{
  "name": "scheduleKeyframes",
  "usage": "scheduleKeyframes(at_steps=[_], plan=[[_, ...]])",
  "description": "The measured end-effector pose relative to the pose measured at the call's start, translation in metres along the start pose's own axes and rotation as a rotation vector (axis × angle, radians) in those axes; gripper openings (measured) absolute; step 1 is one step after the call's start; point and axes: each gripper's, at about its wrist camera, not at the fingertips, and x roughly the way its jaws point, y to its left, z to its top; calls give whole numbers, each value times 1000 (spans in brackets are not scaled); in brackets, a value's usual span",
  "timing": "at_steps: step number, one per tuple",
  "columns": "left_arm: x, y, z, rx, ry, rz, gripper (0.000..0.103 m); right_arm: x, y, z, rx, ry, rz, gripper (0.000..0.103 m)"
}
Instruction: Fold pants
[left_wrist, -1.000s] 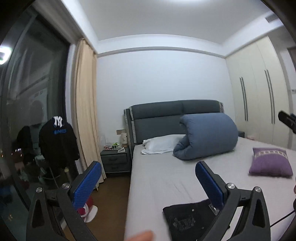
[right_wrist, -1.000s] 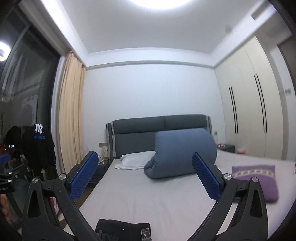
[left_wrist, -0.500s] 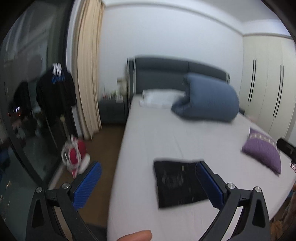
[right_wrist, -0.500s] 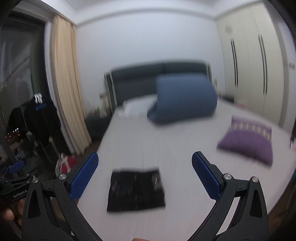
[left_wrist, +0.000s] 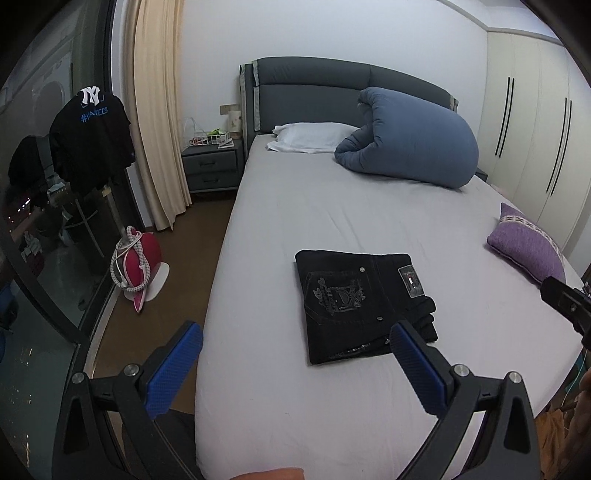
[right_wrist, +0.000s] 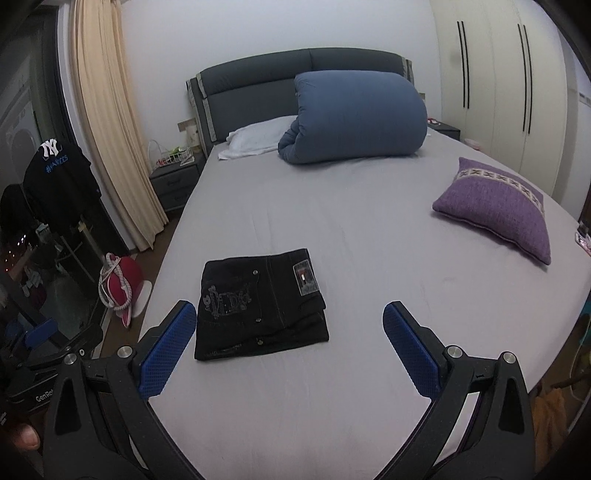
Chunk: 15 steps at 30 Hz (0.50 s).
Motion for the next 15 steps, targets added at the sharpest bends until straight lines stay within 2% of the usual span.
scheduleKeyframes(at_steps=[5, 15], plan=[[6, 1, -1, -3, 19, 4, 103, 19, 3, -1, -16, 19, -2, 103], [16, 1, -3, 6, 41, 5, 103, 23, 18, 2, -54, 51, 7, 103]])
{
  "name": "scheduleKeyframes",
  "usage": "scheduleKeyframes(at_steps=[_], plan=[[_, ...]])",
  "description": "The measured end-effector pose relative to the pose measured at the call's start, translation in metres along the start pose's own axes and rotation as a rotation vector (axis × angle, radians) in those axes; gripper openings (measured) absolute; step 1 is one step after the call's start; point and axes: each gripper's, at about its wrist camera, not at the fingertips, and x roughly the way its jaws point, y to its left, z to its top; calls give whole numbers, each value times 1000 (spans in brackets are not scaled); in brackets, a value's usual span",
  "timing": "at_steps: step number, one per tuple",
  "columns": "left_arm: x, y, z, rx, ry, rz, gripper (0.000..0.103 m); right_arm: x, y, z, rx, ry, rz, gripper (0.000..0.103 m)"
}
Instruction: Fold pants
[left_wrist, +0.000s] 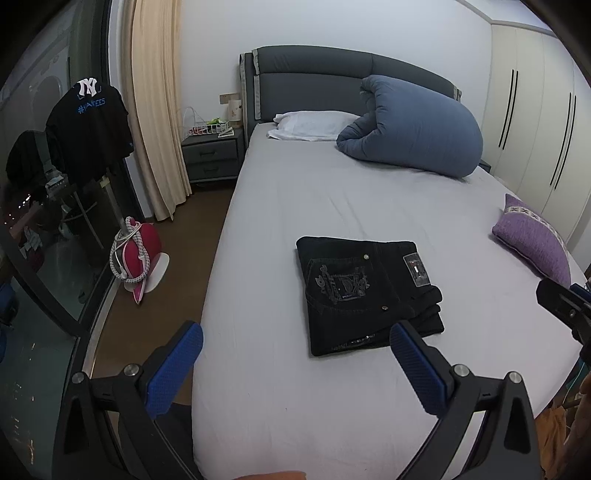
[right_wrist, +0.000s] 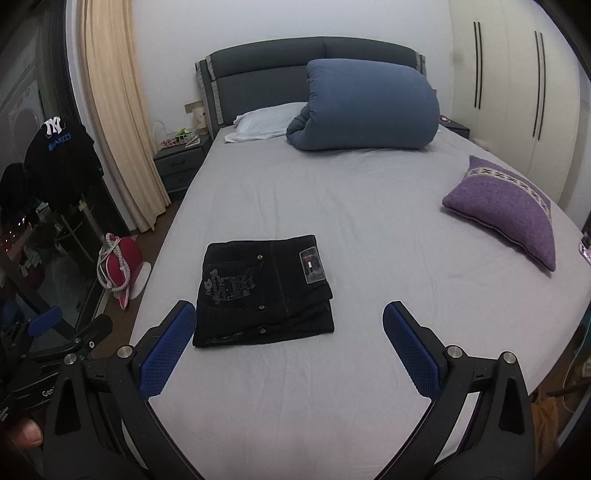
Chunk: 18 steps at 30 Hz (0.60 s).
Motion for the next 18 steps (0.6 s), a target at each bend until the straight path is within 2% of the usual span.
scheduleKeyframes(at_steps=[18], plan=[[9, 5, -2, -11, 11, -1, 103, 17, 10, -2, -27, 44, -2, 103]])
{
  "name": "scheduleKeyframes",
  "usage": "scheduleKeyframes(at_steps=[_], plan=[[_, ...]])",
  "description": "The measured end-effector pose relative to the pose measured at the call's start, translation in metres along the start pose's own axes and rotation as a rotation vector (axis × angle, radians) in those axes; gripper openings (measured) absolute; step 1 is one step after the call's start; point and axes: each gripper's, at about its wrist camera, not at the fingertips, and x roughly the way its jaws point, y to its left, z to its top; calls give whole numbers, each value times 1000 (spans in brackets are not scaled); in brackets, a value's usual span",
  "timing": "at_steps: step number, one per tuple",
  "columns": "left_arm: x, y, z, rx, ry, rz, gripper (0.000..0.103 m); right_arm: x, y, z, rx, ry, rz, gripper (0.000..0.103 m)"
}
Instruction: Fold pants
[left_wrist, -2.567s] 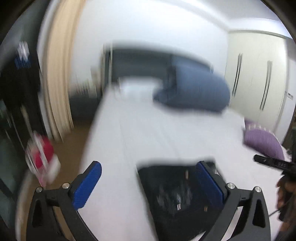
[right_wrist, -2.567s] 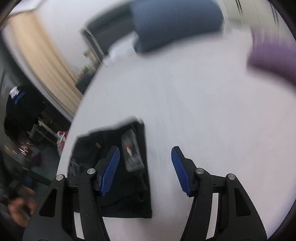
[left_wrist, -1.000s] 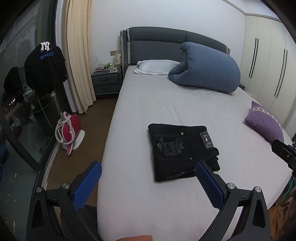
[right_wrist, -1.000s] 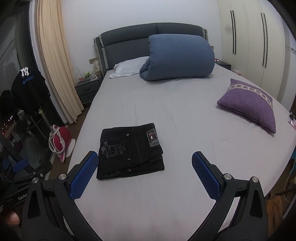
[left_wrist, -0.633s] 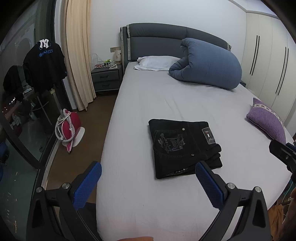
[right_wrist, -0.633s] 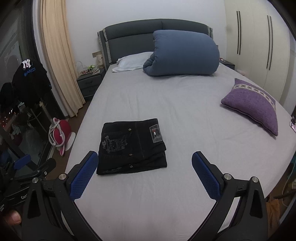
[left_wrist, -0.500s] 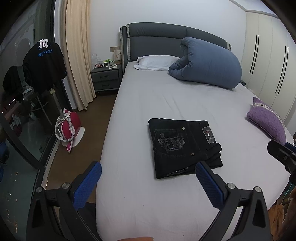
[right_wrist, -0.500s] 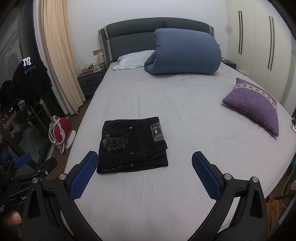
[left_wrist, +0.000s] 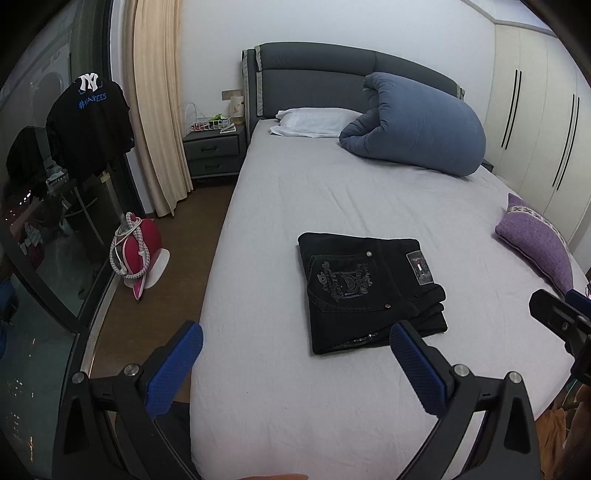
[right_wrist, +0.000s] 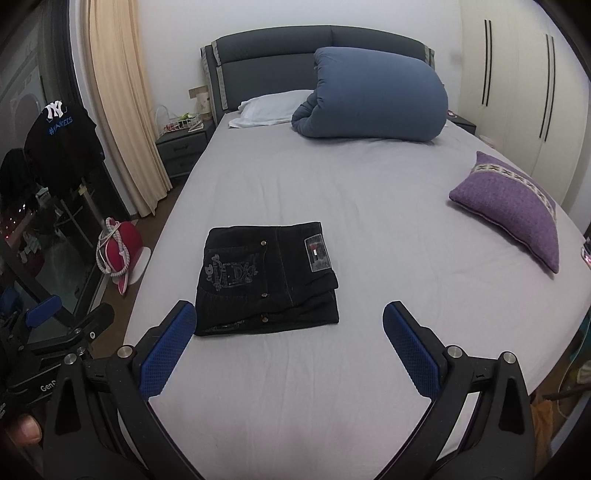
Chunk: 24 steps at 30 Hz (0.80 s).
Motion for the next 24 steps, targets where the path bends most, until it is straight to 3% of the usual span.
scheduleKeyframes(at_steps=[24], plan=[[3, -1, -1, 2, 7, -6, 103, 6, 0, -4, 4, 11, 0, 103]])
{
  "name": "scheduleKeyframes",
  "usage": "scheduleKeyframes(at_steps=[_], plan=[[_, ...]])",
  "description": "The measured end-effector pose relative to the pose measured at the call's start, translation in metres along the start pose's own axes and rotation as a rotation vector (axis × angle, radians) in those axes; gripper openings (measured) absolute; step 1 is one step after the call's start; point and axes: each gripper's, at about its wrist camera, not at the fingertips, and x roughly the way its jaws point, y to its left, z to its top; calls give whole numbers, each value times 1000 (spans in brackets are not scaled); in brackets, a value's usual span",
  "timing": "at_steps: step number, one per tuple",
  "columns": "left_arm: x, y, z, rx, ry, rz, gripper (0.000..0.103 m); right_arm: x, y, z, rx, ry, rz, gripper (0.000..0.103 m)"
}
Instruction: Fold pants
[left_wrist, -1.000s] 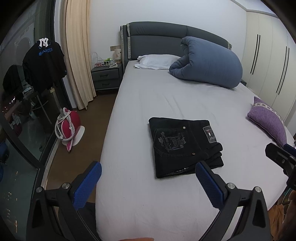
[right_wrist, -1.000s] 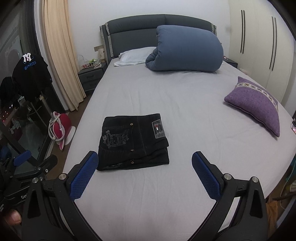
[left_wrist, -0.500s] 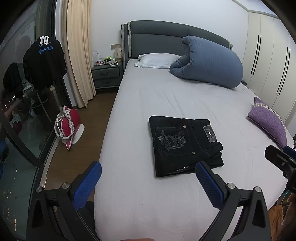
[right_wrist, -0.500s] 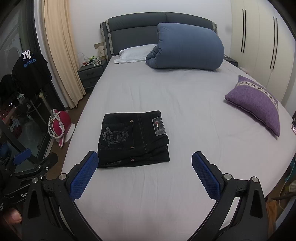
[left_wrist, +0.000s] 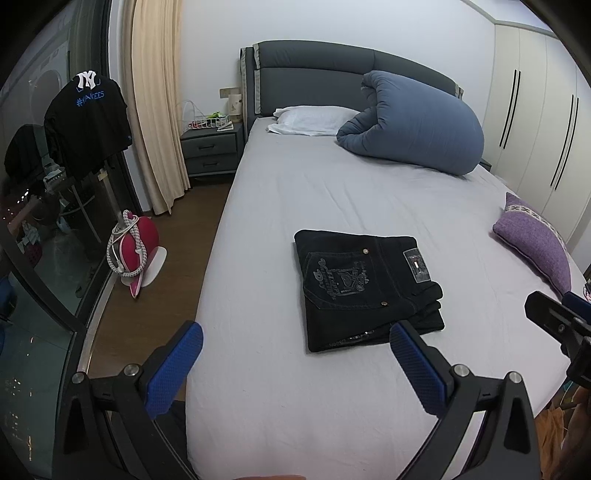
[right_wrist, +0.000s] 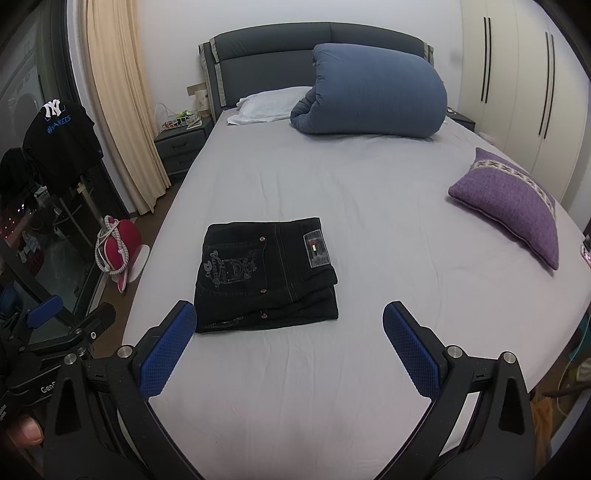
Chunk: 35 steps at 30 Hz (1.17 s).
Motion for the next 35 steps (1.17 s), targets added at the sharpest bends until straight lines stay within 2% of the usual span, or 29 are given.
scheduleKeyframes(at_steps=[35], plan=[[12, -3, -5, -4, 23, -7, 103, 4, -4, -11, 2, 17, 12, 103]])
